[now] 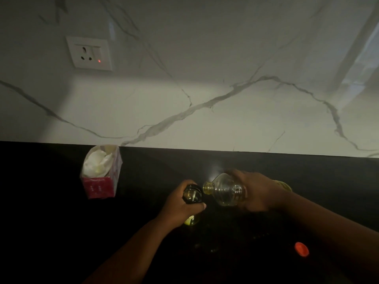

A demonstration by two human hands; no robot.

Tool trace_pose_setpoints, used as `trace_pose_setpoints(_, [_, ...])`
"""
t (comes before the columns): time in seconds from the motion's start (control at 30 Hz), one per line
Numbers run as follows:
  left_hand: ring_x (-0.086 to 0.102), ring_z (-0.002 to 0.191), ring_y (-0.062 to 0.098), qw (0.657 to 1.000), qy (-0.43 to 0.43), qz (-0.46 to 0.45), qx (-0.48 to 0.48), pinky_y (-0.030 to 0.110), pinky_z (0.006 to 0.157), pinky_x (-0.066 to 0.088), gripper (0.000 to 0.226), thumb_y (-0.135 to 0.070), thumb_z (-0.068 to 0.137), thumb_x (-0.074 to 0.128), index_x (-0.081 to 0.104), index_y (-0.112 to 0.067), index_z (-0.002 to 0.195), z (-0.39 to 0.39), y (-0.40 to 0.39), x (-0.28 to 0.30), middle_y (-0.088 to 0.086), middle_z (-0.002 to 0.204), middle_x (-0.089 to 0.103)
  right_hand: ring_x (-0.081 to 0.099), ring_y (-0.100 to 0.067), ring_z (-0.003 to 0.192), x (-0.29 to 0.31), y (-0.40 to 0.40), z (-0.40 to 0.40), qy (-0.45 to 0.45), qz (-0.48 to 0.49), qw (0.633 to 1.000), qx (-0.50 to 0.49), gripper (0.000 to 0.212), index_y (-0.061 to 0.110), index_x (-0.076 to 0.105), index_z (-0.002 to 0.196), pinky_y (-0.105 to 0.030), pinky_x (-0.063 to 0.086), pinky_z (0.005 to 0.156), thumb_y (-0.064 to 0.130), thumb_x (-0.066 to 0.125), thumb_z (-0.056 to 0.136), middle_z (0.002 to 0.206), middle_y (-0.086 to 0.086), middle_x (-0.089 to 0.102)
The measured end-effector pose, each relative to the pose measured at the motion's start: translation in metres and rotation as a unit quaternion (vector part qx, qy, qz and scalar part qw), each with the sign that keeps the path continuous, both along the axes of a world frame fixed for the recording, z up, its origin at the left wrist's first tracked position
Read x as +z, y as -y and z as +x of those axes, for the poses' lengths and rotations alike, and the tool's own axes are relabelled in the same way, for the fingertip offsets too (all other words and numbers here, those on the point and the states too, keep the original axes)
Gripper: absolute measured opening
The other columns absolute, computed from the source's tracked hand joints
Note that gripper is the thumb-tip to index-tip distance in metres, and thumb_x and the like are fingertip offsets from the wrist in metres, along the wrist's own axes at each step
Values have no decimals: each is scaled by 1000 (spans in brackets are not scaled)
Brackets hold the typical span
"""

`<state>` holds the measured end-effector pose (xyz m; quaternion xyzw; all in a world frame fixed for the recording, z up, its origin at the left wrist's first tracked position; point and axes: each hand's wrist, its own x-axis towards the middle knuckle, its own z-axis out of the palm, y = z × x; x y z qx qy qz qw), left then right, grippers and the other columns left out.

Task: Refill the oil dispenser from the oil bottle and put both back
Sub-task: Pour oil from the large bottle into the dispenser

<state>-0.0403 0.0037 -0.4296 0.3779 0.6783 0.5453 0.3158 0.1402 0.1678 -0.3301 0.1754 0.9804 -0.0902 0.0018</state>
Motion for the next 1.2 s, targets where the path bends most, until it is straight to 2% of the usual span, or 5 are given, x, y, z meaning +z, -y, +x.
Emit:
trace_pose_setpoints(0.43, [67,97,20,1000,23,12,13,33,80,59,56,-12,68,85,56,-40,107,7,4,-2,0,108,64,60,-15,109,-6,-6,-5,8,26,1000,7,84,36,29,137,-27,44,93,52,69,64,126,8,58])
trace_pose_setpoints(0.63, [68,94,17,999,24,22,18,30,79,57,55,-9,69,85,56,-36,107,9,4,-3,-2,104,65,60,-16,109,-5,-5,-4,22,33,999,10,84,34,30,137,-29,46,93,50,70,66,126,7,58])
trace_pose_setpoints(0.87, [66,98,20,999,31,17,17,36,81,58,57,-12,67,85,55,-42,106,9,5,-4,0,107,64,61,-16,109,-8,-6,-4,37,28,999,12,85,37,28,136,-31,47,94,54,68,63,124,8,58])
trace_pose_setpoints(1.2, [64,101,19,999,31,5,9,29,78,56,56,-12,70,84,54,-39,110,9,6,-1,0,111,62,61,-15,106,-8,-8,-4,38,32,999,18,86,36,28,137,-28,45,92,52,70,64,122,6,59])
